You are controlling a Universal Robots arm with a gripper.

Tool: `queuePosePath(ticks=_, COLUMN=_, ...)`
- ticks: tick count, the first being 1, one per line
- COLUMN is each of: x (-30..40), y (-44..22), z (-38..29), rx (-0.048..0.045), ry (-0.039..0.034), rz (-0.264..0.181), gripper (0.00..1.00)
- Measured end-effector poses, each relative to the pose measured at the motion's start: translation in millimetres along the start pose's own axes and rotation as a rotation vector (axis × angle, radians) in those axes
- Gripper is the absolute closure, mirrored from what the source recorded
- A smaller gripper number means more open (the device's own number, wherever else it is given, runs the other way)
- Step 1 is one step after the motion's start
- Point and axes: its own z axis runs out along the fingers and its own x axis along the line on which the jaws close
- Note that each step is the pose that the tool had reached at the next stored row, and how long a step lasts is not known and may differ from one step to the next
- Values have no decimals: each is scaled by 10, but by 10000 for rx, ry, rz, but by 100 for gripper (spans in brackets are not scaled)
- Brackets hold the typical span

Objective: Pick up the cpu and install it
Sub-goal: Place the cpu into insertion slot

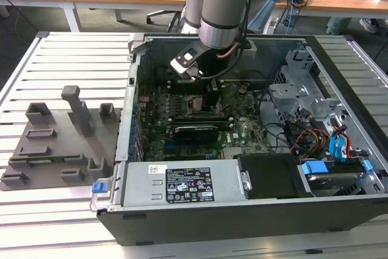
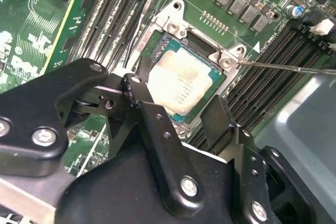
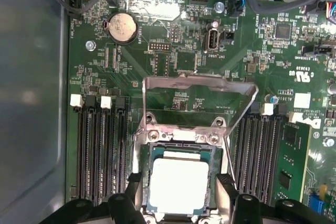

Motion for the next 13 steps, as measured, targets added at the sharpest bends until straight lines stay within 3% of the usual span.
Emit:
queuePosePath(ticks=2, x=0, y=-1, z=3, rx=8, ry=19, rz=170, gripper=35)
queuePosePath(ticks=3, x=-2, y=-1, z=7, rx=9, ry=67, rz=210, gripper=35)
queuePosePath(ticks=4, x=-9, y=-3, z=11, rx=6, ry=199, rz=209, gripper=35)
queuePosePath(ticks=7, x=-28, y=-5, z=18, rx=2, ry=370, rz=203, gripper=35)
queuePosePath(ticks=13, x=-56, y=-5, z=47, rx=2, ry=377, rz=207, gripper=35)
